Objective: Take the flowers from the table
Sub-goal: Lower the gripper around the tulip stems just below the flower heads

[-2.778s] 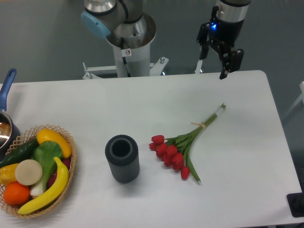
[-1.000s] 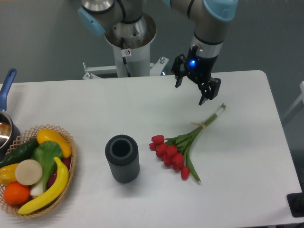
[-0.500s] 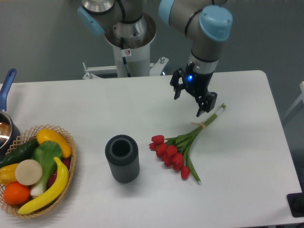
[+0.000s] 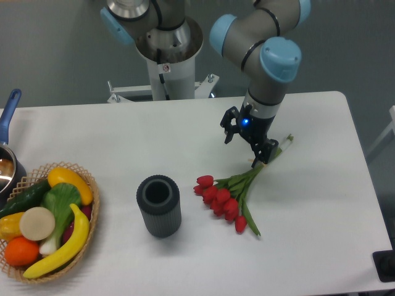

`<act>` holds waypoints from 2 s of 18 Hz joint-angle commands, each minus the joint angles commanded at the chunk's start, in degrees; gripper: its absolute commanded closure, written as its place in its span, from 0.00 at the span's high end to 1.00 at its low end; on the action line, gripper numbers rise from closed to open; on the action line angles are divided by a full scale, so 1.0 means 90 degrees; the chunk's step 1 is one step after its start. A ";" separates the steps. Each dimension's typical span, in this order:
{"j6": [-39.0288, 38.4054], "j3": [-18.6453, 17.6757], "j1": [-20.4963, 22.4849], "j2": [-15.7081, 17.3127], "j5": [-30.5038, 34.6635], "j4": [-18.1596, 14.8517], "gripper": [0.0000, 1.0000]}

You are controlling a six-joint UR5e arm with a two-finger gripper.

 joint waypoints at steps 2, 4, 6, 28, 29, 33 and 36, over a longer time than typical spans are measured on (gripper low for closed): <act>0.0000 -0.0010 -0.0029 -0.0097 0.0000 0.0000 1.00; 0.0000 0.0000 -0.0097 -0.0215 0.0000 0.0078 1.00; 0.0000 0.0000 -0.0098 -0.0293 0.0000 0.0107 1.00; -0.0508 0.0156 -0.0156 -0.1074 0.0039 0.0781 1.00; -0.0508 0.0185 -0.0156 -0.1104 0.0049 0.0791 1.00; -0.0469 0.0234 -0.0156 -0.1279 0.0291 0.0810 1.00; -0.0508 0.0225 -0.0166 -0.1309 0.0459 0.0830 1.00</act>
